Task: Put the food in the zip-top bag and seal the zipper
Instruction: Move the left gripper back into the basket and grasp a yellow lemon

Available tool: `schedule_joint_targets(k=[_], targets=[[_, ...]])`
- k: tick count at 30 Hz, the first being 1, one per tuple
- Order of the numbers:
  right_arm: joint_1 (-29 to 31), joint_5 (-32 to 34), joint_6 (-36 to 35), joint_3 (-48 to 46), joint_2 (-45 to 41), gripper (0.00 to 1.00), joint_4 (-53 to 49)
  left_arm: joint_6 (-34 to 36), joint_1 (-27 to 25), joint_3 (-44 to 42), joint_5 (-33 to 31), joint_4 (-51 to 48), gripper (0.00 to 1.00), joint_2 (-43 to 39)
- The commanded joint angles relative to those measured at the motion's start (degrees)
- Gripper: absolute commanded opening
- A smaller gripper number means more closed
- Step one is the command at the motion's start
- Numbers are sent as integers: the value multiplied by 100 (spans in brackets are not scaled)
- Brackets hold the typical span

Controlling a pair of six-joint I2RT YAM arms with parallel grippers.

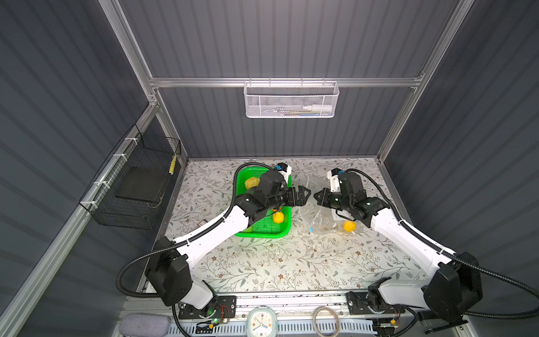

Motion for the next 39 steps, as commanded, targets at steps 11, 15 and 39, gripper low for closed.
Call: schedule_joint_targets(k=[11, 15, 39], targets=[[6, 232, -198, 102, -21, 0, -213, 2078, 648, -973, -684, -1096, 99, -616], [3, 180, -178, 102, -8, 0, -201, 2544, 646, -1250, -855, -1083, 93, -572], [5, 144, -146, 50, -91, 0, -222, 3103, 646, -740, -387, -547, 84, 1482]])
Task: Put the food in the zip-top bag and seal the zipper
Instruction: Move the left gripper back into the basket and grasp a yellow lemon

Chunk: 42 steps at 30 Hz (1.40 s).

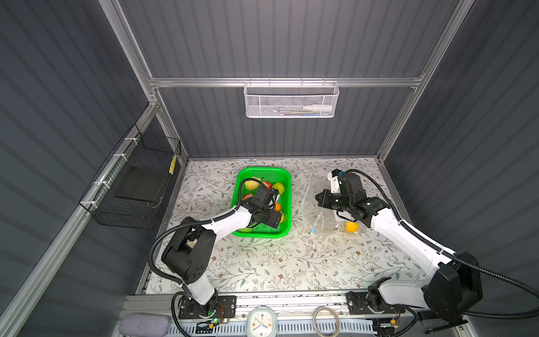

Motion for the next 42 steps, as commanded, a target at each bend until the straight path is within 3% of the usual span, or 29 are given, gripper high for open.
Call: schedule_joint_targets(k=[1, 22, 28, 33, 42], targets=[[6, -26, -19, 50, -92, 0, -52, 126, -21, 279, 130, 114, 84, 214], [6, 9, -103, 292, 108, 0, -208, 38, -5, 400, -42, 478, 78, 745], [6, 27, -94, 278, 109, 0, -210, 10, 13, 359, 11, 521, 69, 761], [6, 35, -91, 260, 89, 0, -207, -5, 24, 327, 74, 523, 54, 708], [6, 53, -91, 193, 42, 0, -189, -118, 39, 330, -26, 420, 50, 455]])
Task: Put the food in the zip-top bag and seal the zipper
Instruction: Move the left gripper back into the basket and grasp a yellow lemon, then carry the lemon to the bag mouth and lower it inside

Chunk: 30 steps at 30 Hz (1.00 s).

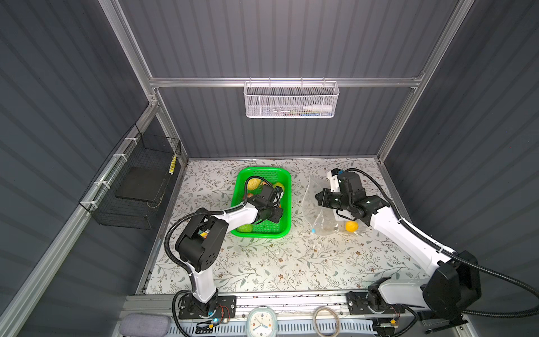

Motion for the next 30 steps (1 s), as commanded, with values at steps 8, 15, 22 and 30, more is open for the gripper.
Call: schedule_joint_targets(k=[8, 15, 22, 30], targets=[[5, 66, -58, 0, -78, 0, -47, -138, 59, 77, -178, -309, 50, -668], [6, 83, -58, -10, -95, 0, -42, -171, 76, 190, -227, -462, 50, -1009], [6, 62, -42, -20, -102, 0, -33, -245, 158, 77, -639, -513, 51, -923], [6, 84, -33, -35, -112, 0, -38, -808, 285, 32, -873, -424, 51, -971]])
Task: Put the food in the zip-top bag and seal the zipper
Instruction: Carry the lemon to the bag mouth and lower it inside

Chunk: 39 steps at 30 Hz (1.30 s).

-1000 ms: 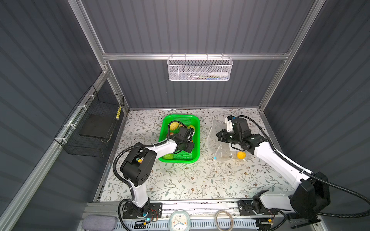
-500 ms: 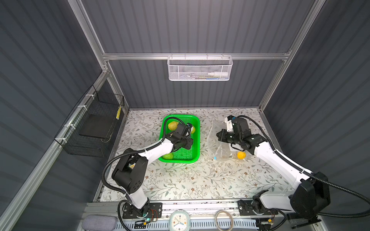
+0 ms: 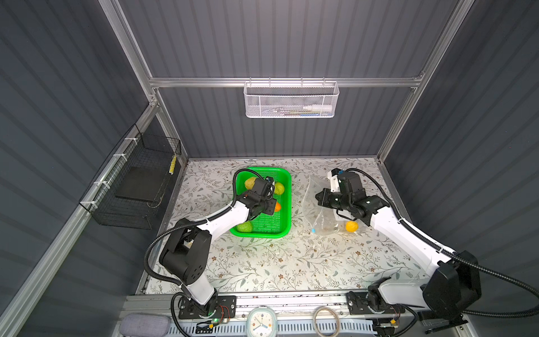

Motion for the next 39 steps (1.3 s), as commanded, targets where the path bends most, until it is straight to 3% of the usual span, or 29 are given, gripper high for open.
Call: schedule_joint_targets(k=[1, 3, 12, 18, 25, 32, 39], targets=[[0, 53, -32, -40, -108, 0, -29, -356, 61, 20, -156, -58, 51, -98], [1, 44, -10, -46, -99, 0, -16, -460, 60, 55, 34, -10, 51, -207], [4, -35, 45, -86, -32, 0, 60, -1005, 51, 169, 1954, 660, 51, -860], [6, -41, 63, -64, 5, 0, 91, -1442, -137, 232, 2696, 1043, 50, -1156], [4, -184, 181, -42, 45, 0, 196, -1683, -895, 338, 2679, 1561, 51, -1085], [3, -185, 255, -77, -89, 0, 224, -2200, -1095, 288, 2538, 2226, 50, -768], [5, -193, 507, -222, -314, 0, 320, -2614, -1179, 4, 1608, 2704, 50, -575]])
